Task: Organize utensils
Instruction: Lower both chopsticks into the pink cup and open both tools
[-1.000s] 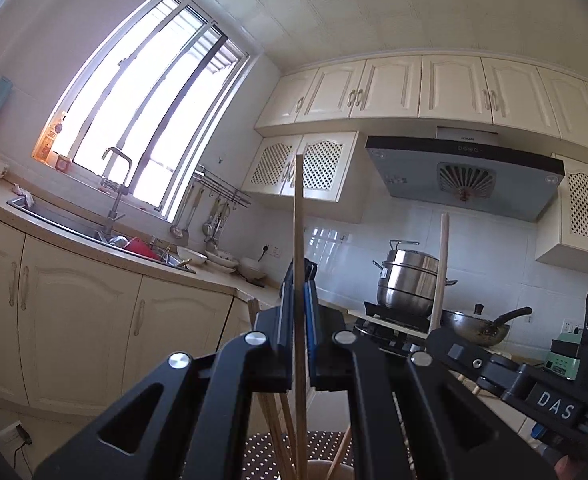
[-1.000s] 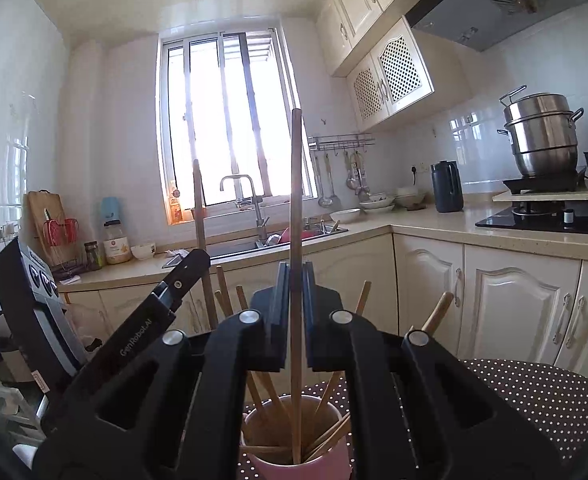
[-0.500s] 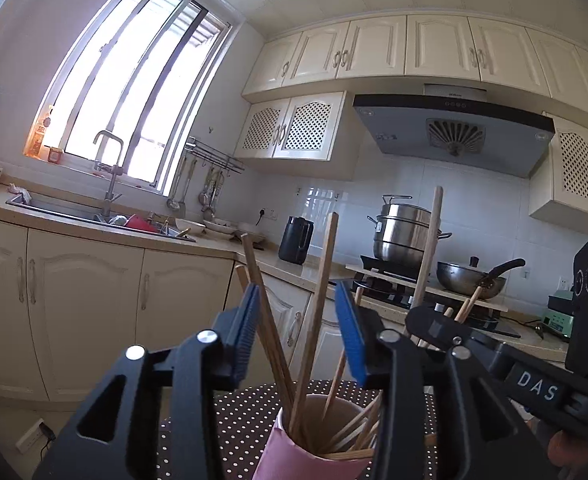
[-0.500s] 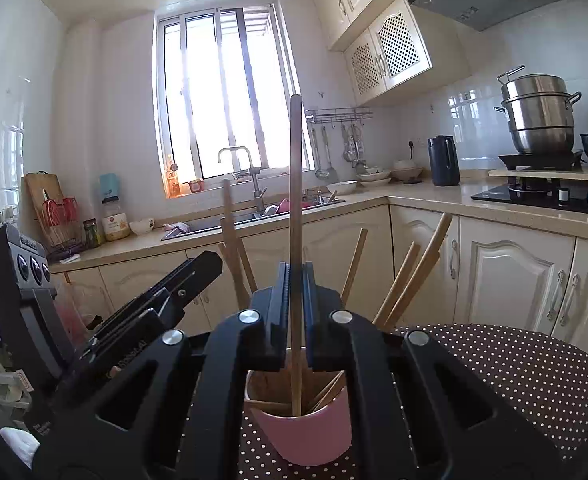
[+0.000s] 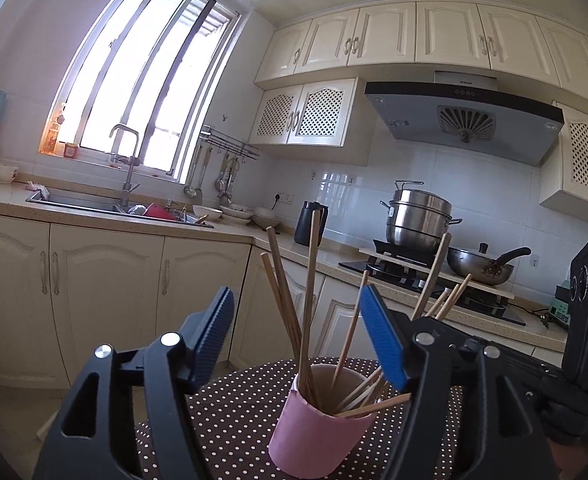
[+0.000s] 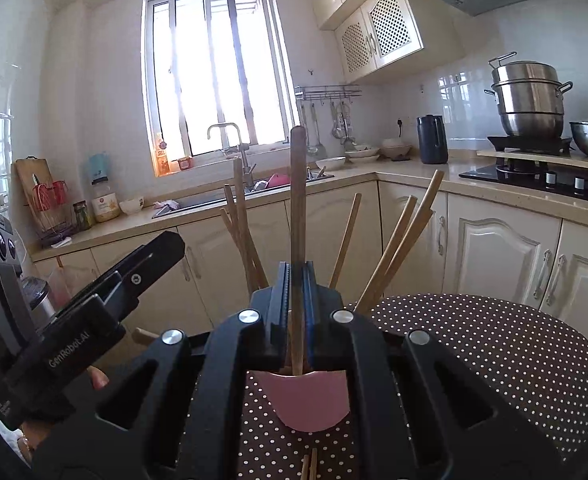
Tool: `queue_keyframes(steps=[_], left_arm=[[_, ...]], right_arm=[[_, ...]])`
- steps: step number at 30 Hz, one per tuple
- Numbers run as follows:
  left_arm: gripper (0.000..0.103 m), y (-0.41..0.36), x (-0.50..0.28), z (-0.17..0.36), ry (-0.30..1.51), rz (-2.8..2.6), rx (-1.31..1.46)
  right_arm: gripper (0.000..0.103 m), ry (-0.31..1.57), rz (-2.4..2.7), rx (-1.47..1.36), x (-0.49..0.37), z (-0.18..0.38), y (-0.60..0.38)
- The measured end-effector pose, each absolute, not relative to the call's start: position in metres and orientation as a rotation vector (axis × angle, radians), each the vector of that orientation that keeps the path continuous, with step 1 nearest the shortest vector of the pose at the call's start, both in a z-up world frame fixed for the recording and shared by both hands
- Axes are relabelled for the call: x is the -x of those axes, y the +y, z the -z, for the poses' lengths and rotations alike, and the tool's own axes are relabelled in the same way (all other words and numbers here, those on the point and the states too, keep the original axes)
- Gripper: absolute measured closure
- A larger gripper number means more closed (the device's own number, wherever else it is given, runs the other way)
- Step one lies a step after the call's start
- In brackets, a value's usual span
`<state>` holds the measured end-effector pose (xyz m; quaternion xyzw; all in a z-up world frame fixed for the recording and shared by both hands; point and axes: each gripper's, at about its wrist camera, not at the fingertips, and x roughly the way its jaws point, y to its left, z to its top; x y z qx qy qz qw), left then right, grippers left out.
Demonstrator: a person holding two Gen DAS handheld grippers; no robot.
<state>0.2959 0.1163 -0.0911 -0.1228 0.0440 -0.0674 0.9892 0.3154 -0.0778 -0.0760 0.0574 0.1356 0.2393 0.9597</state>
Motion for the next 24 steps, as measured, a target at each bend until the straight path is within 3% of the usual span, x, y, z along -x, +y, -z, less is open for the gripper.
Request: queue_keyframes(steps=[24], left_arm=[[0.035,0.068,-0.190,0.063,0.144,0.103,0.133]], right_arm=[[0.095,0.269,-0.431,-0.119,-0.212,0.057,-0.125]])
